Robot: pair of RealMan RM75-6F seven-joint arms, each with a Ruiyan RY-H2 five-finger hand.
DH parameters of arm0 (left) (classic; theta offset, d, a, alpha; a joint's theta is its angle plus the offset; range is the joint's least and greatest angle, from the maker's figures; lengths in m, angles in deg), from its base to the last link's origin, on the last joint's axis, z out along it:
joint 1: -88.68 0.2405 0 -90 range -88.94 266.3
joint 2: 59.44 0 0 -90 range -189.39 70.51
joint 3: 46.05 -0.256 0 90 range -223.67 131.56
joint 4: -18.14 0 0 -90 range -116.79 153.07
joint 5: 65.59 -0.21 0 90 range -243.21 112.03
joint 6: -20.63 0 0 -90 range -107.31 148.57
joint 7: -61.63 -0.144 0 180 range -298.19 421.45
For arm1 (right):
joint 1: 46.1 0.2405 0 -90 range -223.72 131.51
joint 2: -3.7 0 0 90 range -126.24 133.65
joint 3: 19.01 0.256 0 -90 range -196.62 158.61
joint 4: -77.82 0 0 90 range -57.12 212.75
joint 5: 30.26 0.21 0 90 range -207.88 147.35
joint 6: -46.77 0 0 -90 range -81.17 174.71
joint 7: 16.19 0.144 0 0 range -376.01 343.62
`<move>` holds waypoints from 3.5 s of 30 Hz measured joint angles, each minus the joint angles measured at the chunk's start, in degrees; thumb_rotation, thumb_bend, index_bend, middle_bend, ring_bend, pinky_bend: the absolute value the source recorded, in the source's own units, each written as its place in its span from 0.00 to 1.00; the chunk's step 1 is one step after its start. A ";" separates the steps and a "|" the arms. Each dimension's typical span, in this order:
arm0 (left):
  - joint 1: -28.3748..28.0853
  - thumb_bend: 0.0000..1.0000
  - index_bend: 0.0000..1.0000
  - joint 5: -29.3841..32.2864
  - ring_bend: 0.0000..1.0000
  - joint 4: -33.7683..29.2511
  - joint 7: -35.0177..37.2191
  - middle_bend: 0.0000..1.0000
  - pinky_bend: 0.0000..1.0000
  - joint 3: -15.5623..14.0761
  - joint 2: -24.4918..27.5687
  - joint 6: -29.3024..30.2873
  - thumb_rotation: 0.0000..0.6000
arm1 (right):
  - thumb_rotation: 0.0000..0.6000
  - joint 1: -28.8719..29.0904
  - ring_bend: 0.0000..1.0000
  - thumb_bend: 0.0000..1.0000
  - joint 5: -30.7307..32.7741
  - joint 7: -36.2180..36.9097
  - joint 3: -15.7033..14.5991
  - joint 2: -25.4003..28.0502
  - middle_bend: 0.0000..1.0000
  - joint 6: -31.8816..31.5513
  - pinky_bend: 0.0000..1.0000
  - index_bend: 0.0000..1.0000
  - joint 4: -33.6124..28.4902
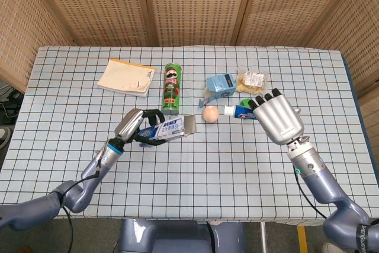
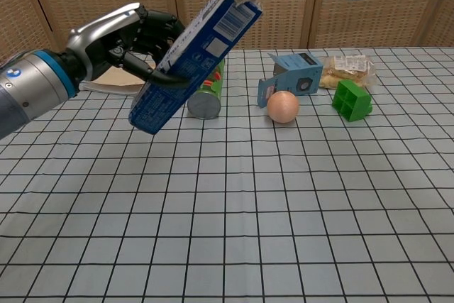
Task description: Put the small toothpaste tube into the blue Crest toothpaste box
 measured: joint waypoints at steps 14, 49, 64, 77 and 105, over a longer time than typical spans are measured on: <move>-3.79 0.03 0.62 3.28 0.57 4.87 0.56 0.54 0.55 2.28 -4.18 -2.30 1.00 | 1.00 4.81 0.67 0.64 -2.55 -5.79 3.02 5.80 0.68 3.34 0.58 0.67 -4.59; -5.55 0.05 0.62 4.52 0.57 4.01 0.51 0.54 0.55 0.61 -4.15 -2.43 1.00 | 1.00 10.18 0.68 0.63 -1.02 -23.53 -0.58 -0.92 0.68 6.85 0.59 0.67 -5.71; -7.50 0.10 0.73 7.30 0.57 1.01 0.80 0.58 0.55 2.60 -8.19 -3.89 1.00 | 1.00 11.83 0.20 0.07 -8.87 -31.34 -1.73 -1.62 0.07 5.31 0.24 0.01 -5.49; -8.18 0.14 0.78 9.34 0.58 3.01 8.88 0.60 0.55 4.55 -13.76 -4.09 1.00 | 1.00 10.36 0.08 0.06 -23.48 -31.22 0.17 -2.14 0.01 -4.68 0.10 0.00 -1.15; -0.89 0.11 0.77 -0.25 0.58 4.86 9.68 0.60 0.56 -5.47 0.76 2.64 1.00 | 1.00 -1.29 0.05 0.00 10.85 4.45 4.07 -3.50 0.07 -1.40 0.00 0.08 10.48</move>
